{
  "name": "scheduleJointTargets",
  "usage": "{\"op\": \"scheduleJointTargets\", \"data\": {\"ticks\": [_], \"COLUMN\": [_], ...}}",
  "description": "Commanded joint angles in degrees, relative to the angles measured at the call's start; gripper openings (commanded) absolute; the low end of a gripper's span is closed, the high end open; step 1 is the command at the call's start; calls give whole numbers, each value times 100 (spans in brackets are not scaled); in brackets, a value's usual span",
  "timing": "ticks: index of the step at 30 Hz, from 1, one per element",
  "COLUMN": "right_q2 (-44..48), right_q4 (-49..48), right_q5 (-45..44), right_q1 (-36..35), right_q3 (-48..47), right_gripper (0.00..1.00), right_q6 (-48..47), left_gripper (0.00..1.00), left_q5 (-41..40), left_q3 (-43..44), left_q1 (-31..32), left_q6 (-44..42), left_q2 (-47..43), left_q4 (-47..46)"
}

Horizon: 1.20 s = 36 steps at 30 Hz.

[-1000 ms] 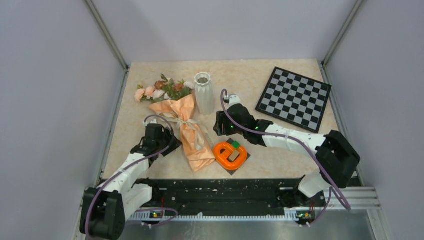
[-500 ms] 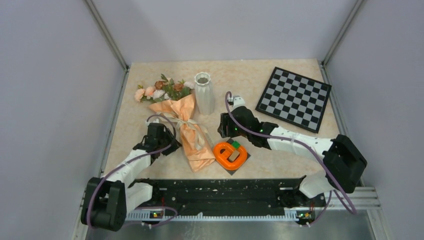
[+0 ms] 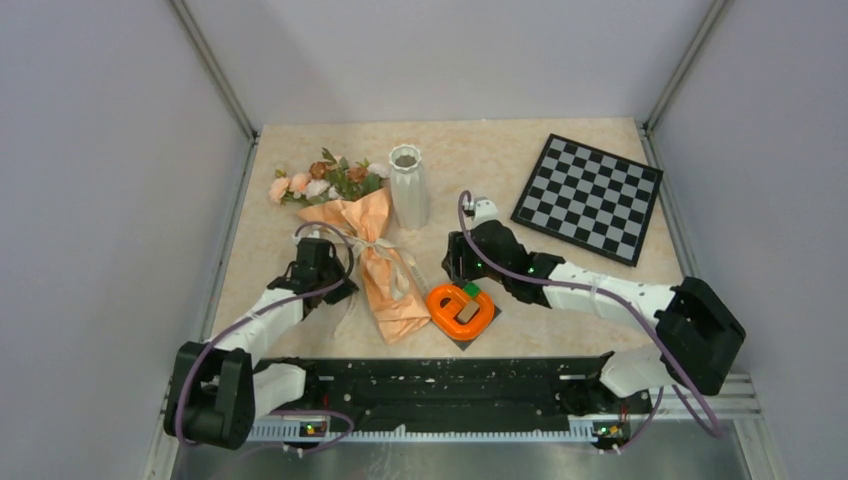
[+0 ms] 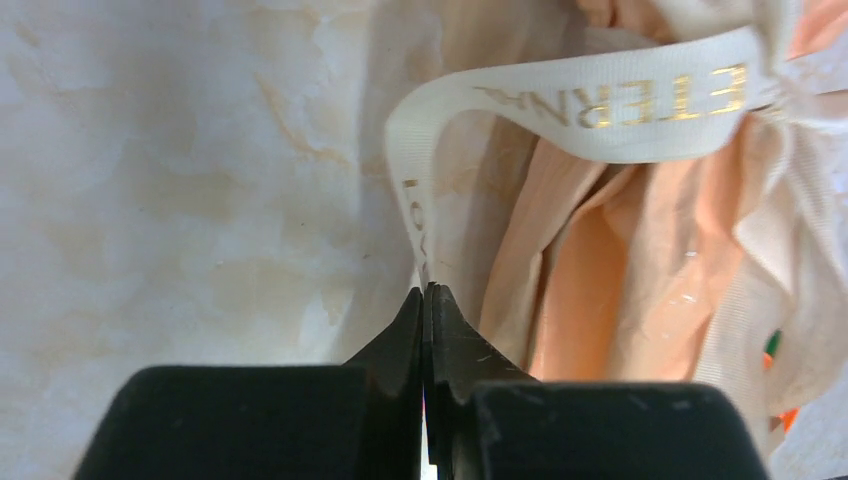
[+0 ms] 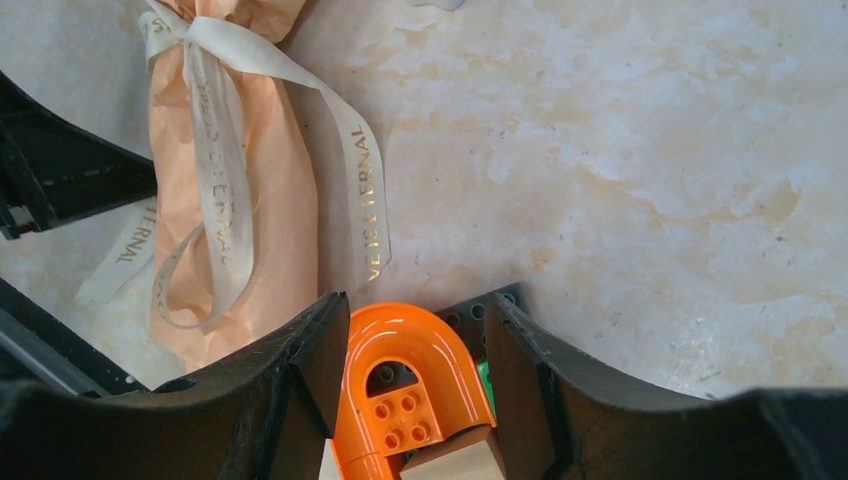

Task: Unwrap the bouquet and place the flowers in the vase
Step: Untie the ribbon from the wrapping paper.

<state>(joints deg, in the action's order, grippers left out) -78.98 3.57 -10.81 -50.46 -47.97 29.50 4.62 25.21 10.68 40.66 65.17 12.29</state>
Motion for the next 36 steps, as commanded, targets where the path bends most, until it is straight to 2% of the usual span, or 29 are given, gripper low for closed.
{"op": "scheduleJointTargets", "data": {"ticks": [1,7,14,25,36], "right_q2": [87,-206,-1381,-2682,-3311], "right_q4": [-1238,-3098,-3428,-3770,-3783], "right_q5": [243,516,859,1063,1213], "right_q1": [31,33,35,36,36], "right_q3": [309,851,171,-449,-861], "right_gripper": [54,53,51,48,42], "right_q6": [-275,-813,-1148,-1321,-1591], "left_gripper": [0,0,0,0,0], "left_q5": [-340,-405,-757,-640,-704], "left_q3": [508,1095,1854,2056,2020], "left_q1": [-3,-22,-48,-75,-90], "left_q6": [-120,-535,-1111,-1156,-1234], "left_q2": [-425,-648,-377,-438,-611], "left_q4": [521,1426,2406,2579,2731]}}
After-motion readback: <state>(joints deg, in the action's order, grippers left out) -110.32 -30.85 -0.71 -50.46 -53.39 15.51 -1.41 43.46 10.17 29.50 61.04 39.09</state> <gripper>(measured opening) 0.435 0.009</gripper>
